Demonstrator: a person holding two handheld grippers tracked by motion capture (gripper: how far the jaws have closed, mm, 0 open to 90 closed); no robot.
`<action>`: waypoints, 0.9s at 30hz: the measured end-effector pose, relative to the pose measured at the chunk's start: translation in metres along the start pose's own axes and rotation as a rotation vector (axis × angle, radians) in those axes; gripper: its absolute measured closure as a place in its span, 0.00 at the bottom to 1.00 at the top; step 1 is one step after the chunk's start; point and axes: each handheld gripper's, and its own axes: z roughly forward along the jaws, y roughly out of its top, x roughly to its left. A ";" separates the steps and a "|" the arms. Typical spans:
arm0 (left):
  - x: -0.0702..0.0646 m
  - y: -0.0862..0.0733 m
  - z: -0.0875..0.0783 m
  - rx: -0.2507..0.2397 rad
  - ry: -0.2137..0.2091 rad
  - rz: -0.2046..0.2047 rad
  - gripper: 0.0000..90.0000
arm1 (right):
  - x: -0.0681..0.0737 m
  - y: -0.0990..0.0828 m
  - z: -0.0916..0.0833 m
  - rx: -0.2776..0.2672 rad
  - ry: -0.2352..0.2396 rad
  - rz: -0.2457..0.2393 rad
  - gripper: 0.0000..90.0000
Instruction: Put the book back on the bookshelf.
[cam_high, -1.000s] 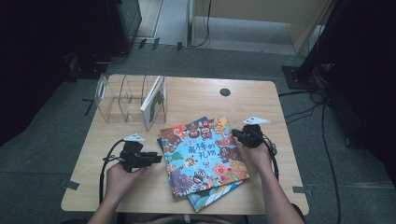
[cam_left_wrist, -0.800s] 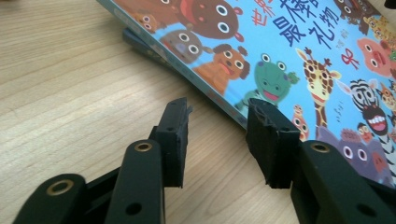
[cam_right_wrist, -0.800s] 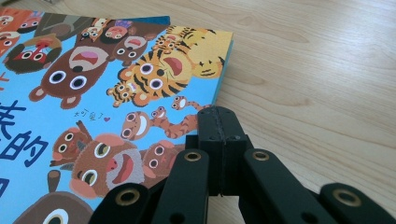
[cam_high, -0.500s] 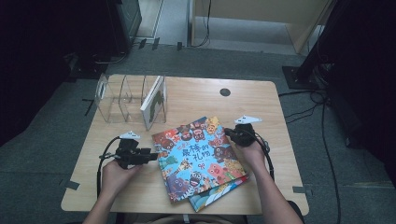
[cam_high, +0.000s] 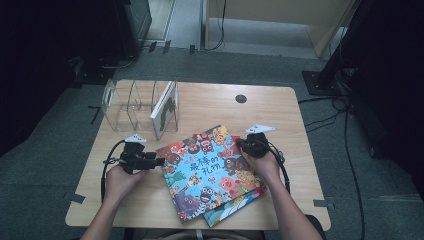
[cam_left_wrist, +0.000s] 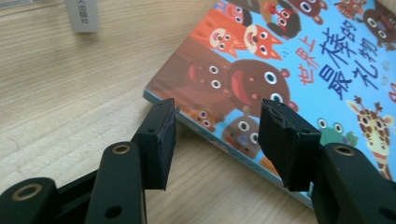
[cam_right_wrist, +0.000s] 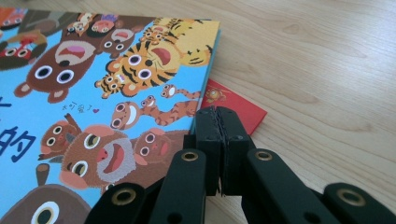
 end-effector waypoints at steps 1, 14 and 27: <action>0.002 0.001 0.000 -0.003 0.001 0.003 0.52 | -0.001 0.000 -0.002 -0.001 0.002 0.007 0.99; 0.019 0.012 -0.003 0.006 -0.013 0.033 0.50 | 0.004 -0.015 -0.027 -0.038 0.018 0.014 0.76; 0.021 0.021 0.009 0.022 -0.054 0.040 0.45 | 0.016 -0.040 -0.050 -0.056 0.039 0.029 0.59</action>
